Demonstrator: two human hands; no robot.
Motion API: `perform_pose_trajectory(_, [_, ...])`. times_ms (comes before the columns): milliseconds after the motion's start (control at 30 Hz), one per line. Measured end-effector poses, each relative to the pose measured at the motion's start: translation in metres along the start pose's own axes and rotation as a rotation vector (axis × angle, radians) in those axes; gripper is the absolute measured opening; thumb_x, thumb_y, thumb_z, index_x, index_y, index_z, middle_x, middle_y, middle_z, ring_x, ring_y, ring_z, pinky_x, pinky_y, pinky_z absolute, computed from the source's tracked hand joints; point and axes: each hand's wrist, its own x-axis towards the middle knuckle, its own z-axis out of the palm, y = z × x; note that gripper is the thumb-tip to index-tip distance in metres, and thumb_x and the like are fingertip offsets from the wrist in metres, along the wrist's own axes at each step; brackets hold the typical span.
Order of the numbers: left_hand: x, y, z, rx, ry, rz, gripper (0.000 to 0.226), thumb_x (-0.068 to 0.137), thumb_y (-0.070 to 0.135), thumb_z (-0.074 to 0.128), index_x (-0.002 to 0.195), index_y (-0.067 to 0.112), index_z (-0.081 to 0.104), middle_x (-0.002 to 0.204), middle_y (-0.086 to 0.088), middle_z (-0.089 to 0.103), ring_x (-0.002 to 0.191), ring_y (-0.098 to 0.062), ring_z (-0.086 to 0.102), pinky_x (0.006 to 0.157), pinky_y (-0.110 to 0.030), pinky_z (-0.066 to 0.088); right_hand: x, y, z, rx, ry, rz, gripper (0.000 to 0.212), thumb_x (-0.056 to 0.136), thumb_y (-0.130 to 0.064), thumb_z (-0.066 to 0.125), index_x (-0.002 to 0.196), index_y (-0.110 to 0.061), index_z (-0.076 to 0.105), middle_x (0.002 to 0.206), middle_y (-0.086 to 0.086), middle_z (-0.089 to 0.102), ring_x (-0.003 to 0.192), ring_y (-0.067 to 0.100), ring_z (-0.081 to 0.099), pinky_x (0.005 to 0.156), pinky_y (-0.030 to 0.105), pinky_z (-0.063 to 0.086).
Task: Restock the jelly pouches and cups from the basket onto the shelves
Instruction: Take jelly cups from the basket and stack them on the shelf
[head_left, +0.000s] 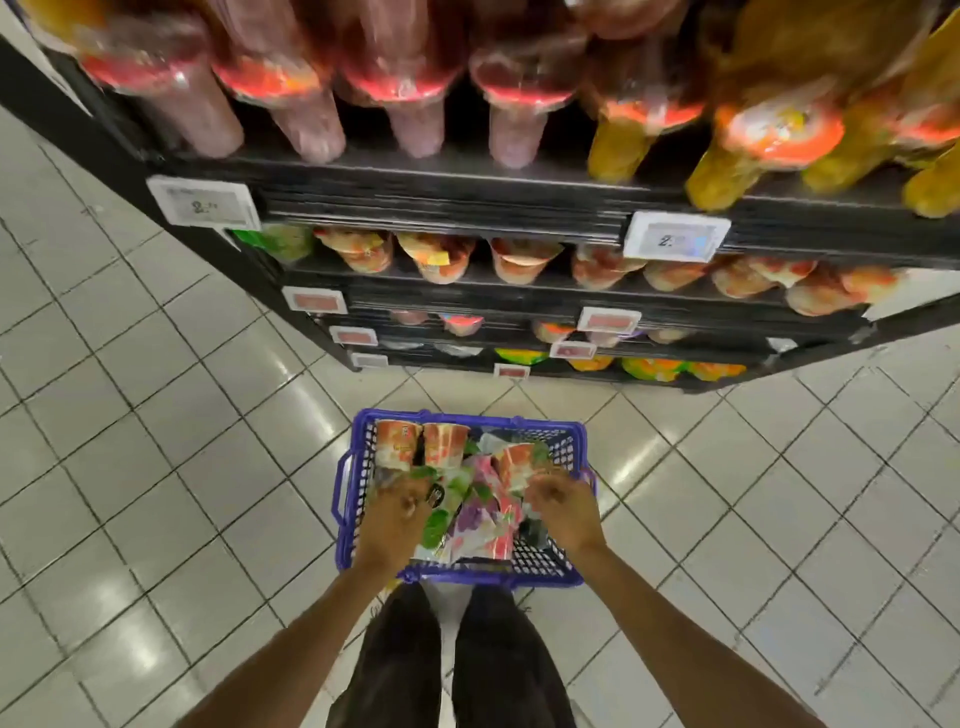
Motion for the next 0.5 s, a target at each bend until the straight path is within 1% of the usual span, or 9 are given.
perform_pose_trajectory(33, [0.01, -0.016, 0.009, -0.018, 0.012, -0.032, 0.006, 0.094, 0.004, 0.059, 0.094, 0.009, 0.062, 0.081, 0.0, 0.062, 0.073, -0.014, 0.059, 0.058, -0.007, 0.04, 0.013, 0.014, 0.007, 0.032, 0.031, 0.009, 0.008, 0.089, 0.007, 0.059, 0.091, 0.002, 0.066, 0.098, 0.023, 0.067, 0.089, 0.027, 0.06, 0.088, 0.042, 0.05])
perform_pose_trajectory(100, [0.039, -0.049, 0.03, -0.017, 0.018, -0.088, 0.004, 0.092, 0.009, 0.062, 0.095, 0.011, 0.062, 0.087, -0.004, 0.064, 0.078, -0.02, 0.062, 0.061, -0.016, 0.043, 0.048, 0.048, 0.025, 0.032, 0.088, 0.062, 0.011, 0.088, 0.007, 0.06, 0.098, 0.005, 0.062, 0.1, 0.024, 0.067, 0.094, 0.036, 0.064, 0.088, 0.05, 0.053])
perform_pose_trajectory(167, [0.066, -0.079, 0.051, -0.016, 0.006, -0.141, 0.013, 0.088, 0.007, 0.064, 0.101, 0.009, 0.062, 0.095, -0.008, 0.064, 0.08, -0.023, 0.062, 0.065, -0.029, 0.05, 0.081, 0.082, 0.041, -0.045, 0.117, 0.097, 0.017, 0.09, 0.0, 0.059, 0.107, 0.001, 0.063, 0.102, 0.019, 0.069, 0.095, 0.036, 0.065, 0.084, 0.049, 0.055])
perform_pose_trajectory(233, [0.091, -0.101, 0.07, -0.034, 0.0, -0.183, 0.025, 0.085, 0.007, 0.065, 0.111, 0.007, 0.062, 0.103, -0.01, 0.065, 0.084, -0.025, 0.063, 0.075, -0.043, 0.056, 0.113, 0.111, 0.052, -0.15, 0.156, 0.118, 0.019, 0.092, -0.003, 0.055, 0.107, -0.002, 0.065, 0.1, 0.018, 0.069, 0.091, 0.035, 0.066, 0.073, 0.04, 0.054])
perform_pose_trajectory(267, [0.104, -0.113, 0.079, -0.029, -0.014, -0.184, 0.03, 0.085, 0.009, 0.065, 0.115, 0.008, 0.062, 0.106, -0.009, 0.066, 0.089, -0.026, 0.064, 0.08, -0.044, 0.056, 0.13, 0.125, 0.058, -0.212, 0.177, 0.125, 0.02, 0.091, -0.002, 0.053, 0.107, -0.001, 0.065, 0.099, 0.019, 0.069, 0.089, 0.034, 0.066, 0.068, 0.034, 0.05])
perform_pose_trajectory(300, [0.117, -0.124, 0.089, -0.02, -0.032, -0.173, 0.033, 0.085, 0.011, 0.066, 0.118, 0.008, 0.062, 0.11, -0.009, 0.066, 0.097, -0.027, 0.064, 0.085, -0.041, 0.054, 0.147, 0.138, 0.064, -0.256, 0.196, 0.133, 0.021, 0.091, -0.001, 0.052, 0.107, 0.001, 0.065, 0.101, 0.021, 0.069, 0.089, 0.034, 0.065, 0.067, 0.031, 0.047])
perform_pose_trajectory(400, [0.154, -0.145, 0.115, 0.009, -0.032, -0.13, 0.035, 0.084, 0.01, 0.072, 0.116, 0.001, 0.061, 0.113, -0.016, 0.067, 0.108, -0.03, 0.061, 0.088, -0.025, 0.042, 0.195, 0.171, 0.08, -0.367, 0.201, 0.155, 0.026, 0.09, -0.004, 0.056, 0.114, 0.004, 0.062, 0.114, 0.023, 0.067, 0.102, 0.037, 0.064, 0.08, 0.036, 0.048])
perform_pose_trajectory(433, [0.167, -0.151, 0.125, 0.002, -0.008, -0.132, 0.04, 0.082, 0.008, 0.074, 0.118, -0.001, 0.058, 0.115, -0.018, 0.066, 0.11, -0.032, 0.06, 0.089, -0.025, 0.041, 0.209, 0.179, 0.084, -0.385, 0.192, 0.168, 0.03, 0.09, -0.008, 0.06, 0.118, 0.002, 0.061, 0.118, 0.021, 0.066, 0.106, 0.036, 0.063, 0.083, 0.035, 0.048])
perform_pose_trajectory(500, [0.192, -0.158, 0.143, -0.005, 0.028, -0.147, 0.059, 0.081, 0.013, 0.075, 0.131, -0.002, 0.048, 0.126, -0.02, 0.06, 0.118, -0.034, 0.056, 0.098, -0.032, 0.043, 0.236, 0.192, 0.094, -0.399, 0.175, 0.189, 0.042, 0.087, -0.02, 0.069, 0.124, -0.003, 0.056, 0.121, 0.017, 0.064, 0.108, 0.032, 0.062, 0.081, 0.029, 0.047])
